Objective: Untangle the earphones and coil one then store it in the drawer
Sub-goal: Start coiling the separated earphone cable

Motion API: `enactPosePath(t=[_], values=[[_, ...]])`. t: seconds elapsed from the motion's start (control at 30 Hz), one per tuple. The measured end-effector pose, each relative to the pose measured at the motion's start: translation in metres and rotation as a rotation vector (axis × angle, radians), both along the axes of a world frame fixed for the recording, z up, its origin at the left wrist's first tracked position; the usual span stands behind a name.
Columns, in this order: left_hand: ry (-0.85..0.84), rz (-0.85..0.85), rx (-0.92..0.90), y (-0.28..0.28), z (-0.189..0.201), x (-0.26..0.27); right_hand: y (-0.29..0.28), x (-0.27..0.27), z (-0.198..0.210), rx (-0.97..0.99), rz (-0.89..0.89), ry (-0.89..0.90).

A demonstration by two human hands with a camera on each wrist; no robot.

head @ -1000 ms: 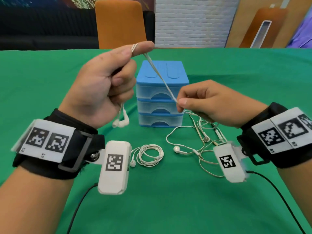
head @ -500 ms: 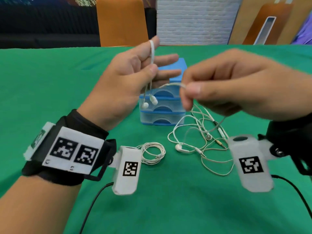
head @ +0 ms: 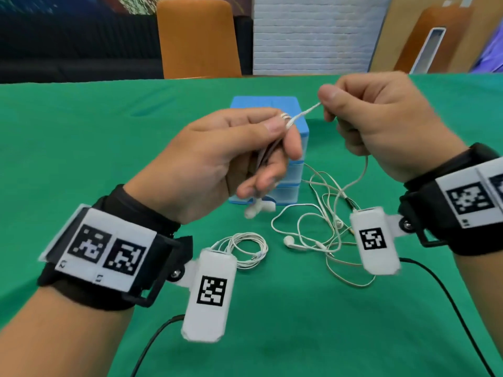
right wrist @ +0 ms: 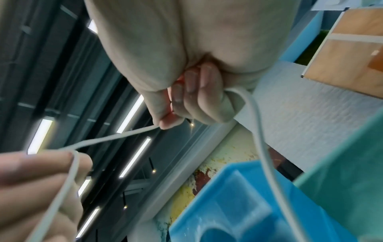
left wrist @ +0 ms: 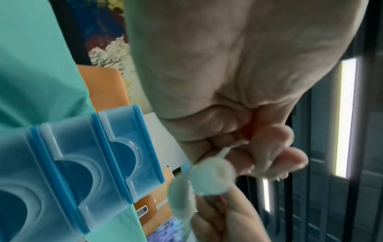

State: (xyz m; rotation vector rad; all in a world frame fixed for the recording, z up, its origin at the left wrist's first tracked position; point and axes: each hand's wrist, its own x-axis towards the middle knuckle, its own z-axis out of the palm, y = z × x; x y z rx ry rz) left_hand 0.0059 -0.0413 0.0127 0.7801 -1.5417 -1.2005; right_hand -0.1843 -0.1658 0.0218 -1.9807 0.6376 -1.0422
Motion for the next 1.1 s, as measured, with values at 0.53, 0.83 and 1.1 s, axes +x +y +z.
enactPosePath(t=[0.53, 0.83, 1.1], values=[[0.066, 0.414, -0.150, -0.017, -0.010, 0.004, 0.036, 0.021, -0.023, -0.034, 0.459, 0.435], [-0.384, 0.430, -0.200, -0.015, -0.011, -0.001, 0.027, 0.001, 0.009, -0.047, 0.312, 0.179], [-0.168, 0.281, -0.099, -0.011, -0.008, -0.004, 0.012, 0.001, -0.004, -0.061, 0.090, 0.100]])
